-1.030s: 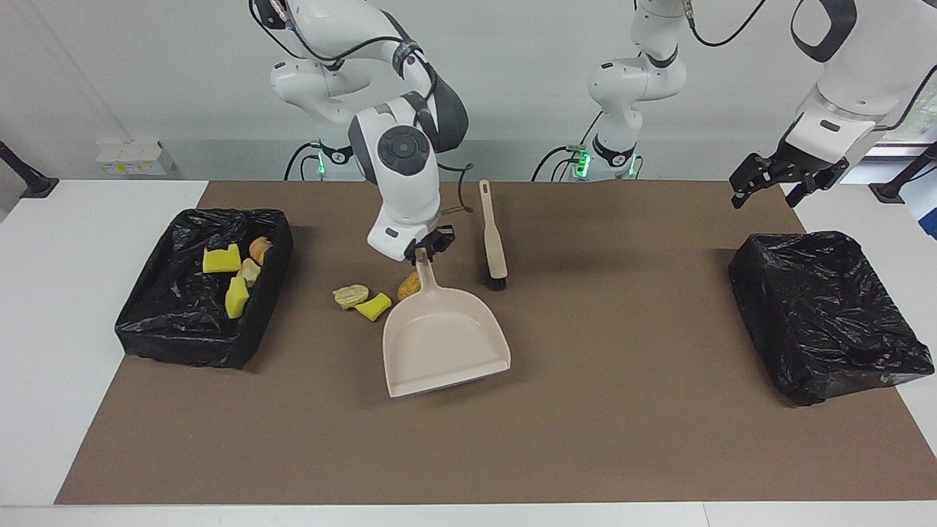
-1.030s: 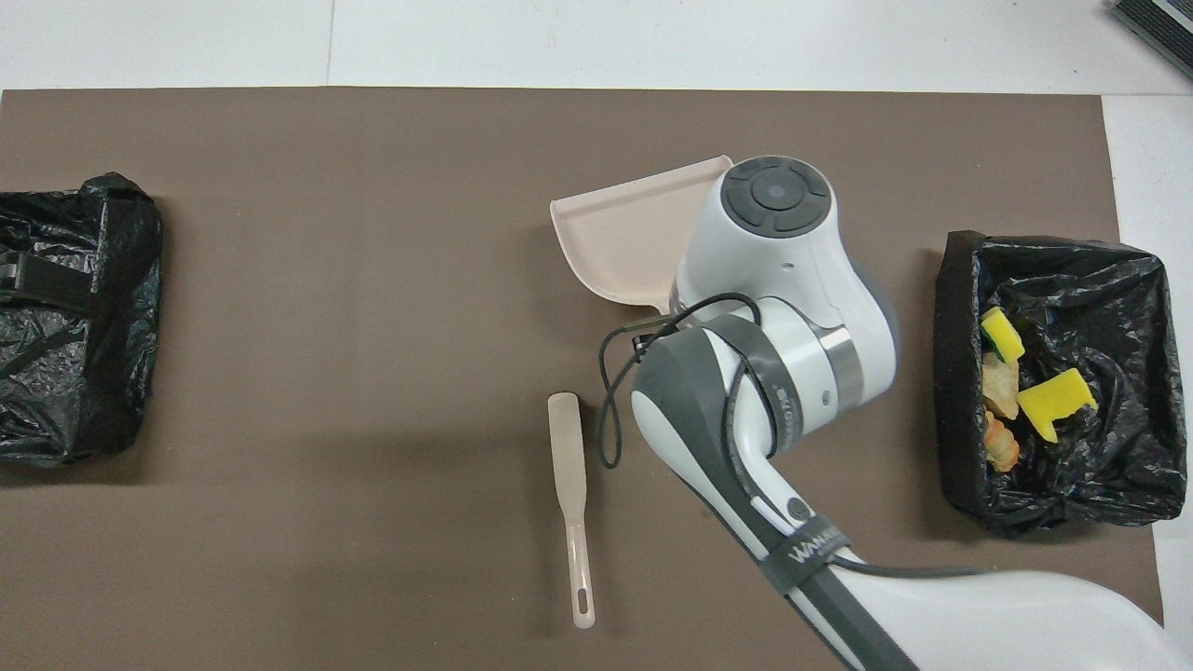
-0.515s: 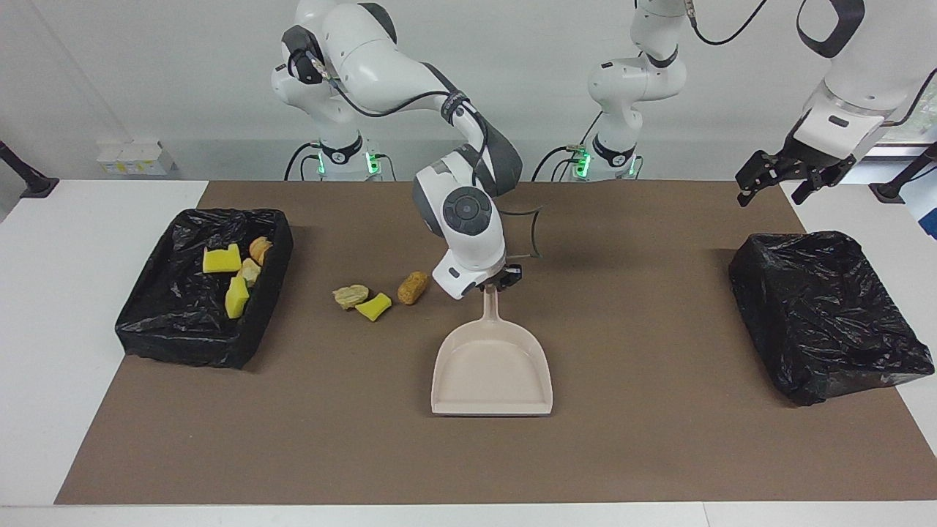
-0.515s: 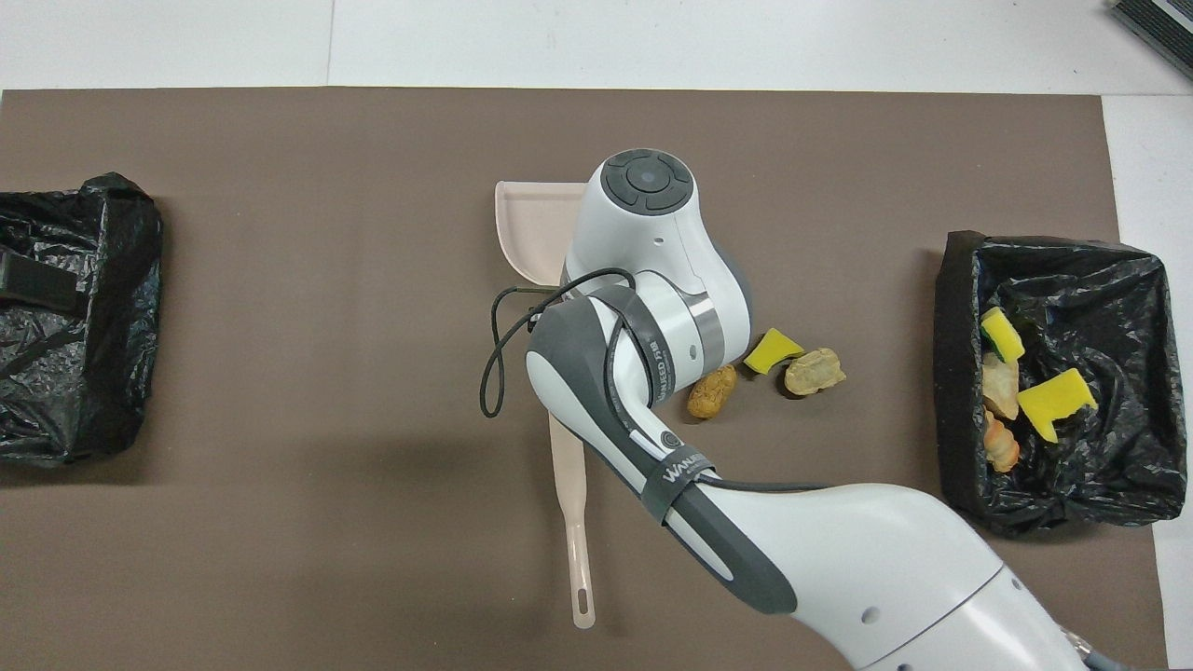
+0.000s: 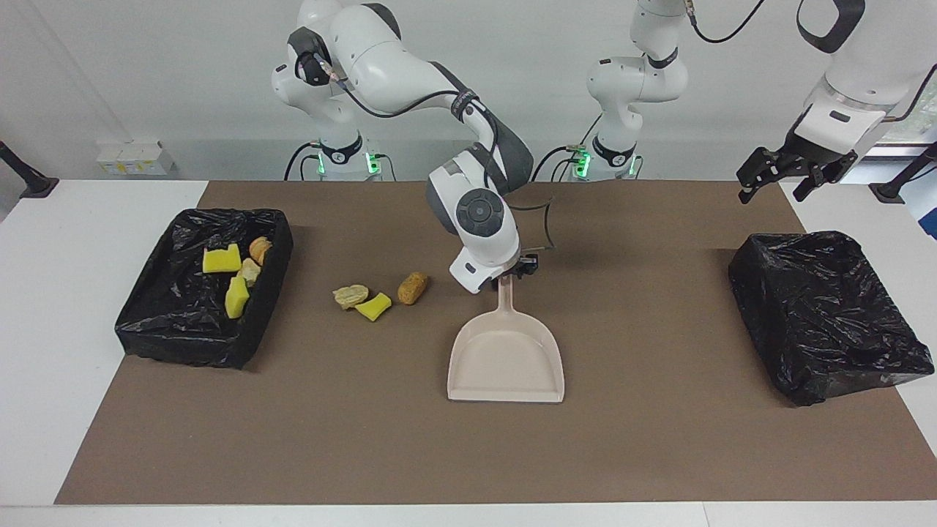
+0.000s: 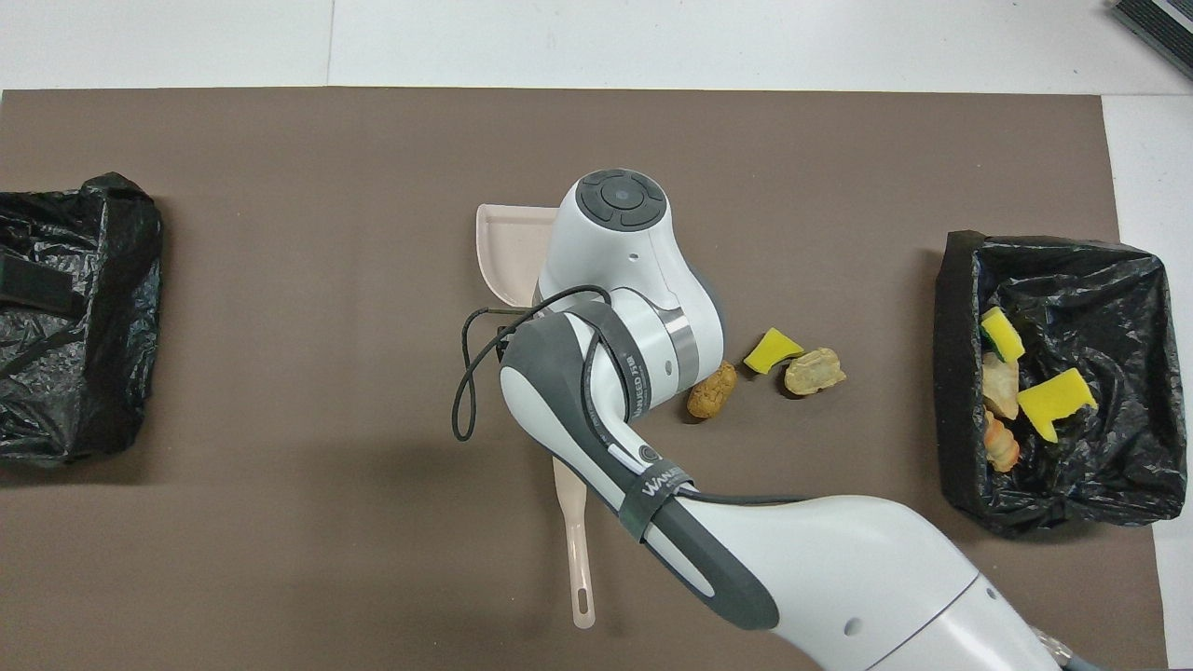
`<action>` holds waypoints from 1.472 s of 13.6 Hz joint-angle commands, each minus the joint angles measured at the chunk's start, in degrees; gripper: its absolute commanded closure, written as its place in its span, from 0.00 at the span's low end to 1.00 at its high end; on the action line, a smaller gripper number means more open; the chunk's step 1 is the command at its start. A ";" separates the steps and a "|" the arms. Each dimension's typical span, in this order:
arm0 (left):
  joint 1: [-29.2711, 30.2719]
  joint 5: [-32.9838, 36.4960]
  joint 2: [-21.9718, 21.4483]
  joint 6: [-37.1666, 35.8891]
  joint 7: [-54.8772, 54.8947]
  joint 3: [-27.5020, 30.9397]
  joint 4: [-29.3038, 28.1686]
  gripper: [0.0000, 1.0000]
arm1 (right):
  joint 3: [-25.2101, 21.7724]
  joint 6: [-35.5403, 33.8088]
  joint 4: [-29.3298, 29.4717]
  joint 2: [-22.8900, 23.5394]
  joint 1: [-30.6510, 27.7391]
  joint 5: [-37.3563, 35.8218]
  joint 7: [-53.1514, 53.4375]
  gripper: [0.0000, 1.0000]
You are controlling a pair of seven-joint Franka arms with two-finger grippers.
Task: Sweep and dump trash in bin
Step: 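Bring the empty dustpan back to the table center with the right gripper, then release the dustpan and withdraw the right gripper toward the robot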
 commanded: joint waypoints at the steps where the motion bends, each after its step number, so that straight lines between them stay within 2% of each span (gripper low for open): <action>1: -0.91 0.63 -1.23 -0.16 0.16 1.09 0.12 0.00 | 0.34 -3.88 -2.56 -3.92 -1.19 0.89 0.53 0.00; 3: -0.91 0.71 -1.50 -0.34 0.16 1.09 0.12 0.00 | 0.34 -8.01 -5.88 -6.46 -1.89 1.05 0.70 0.00; 6: -0.91 0.63 -1.50 -0.34 0.16 1.09 0.12 0.00 | 0.34 -4.80 -18.33 -14.88 -1.02 1.76 4.55 0.00; 8: -1.87 0.54 -2.02 -0.95 0.33 0.91 -0.06 0.00 | 0.34 1.60 -30.09 -22.00 1.08 2.28 5.18 0.00; 11: -1.97 0.36 -2.64 -1.13 0.16 0.21 -0.84 0.00 | 0.34 18.46 -49.00 -31.76 8.01 3.25 6.85 0.00; 13: -1.62 0.27 -2.82 -1.13 0.33 0.21 -1.28 0.00 | 0.34 24.81 -56.84 -35.99 11.10 3.60 7.12 0.00; 14: -1.79 0.27 -3.51 -1.39 0.16 0.21 -2.07 0.00 | 0.34 28.93 -60.27 -37.84 13.11 3.69 7.29 0.04; 15: -1.79 0.27 -3.61 -1.31 0.33 0.21 -2.43 0.00 | 0.34 31.67 -62.30 -38.81 14.44 3.61 7.99 0.08; 18: -1.79 0.27 -4.05 -2.18 0.51 0.21 -2.78 0.00 | 0.34 33.71 -62.50 -39.26 17.34 3.60 12.81 0.22; 20: -1.88 0.27 -4.31 -2.88 0.60 0.21 -2.87 0.00 | 0.34 37.48 -62.59 -39.26 19.37 2.30 16.16 0.30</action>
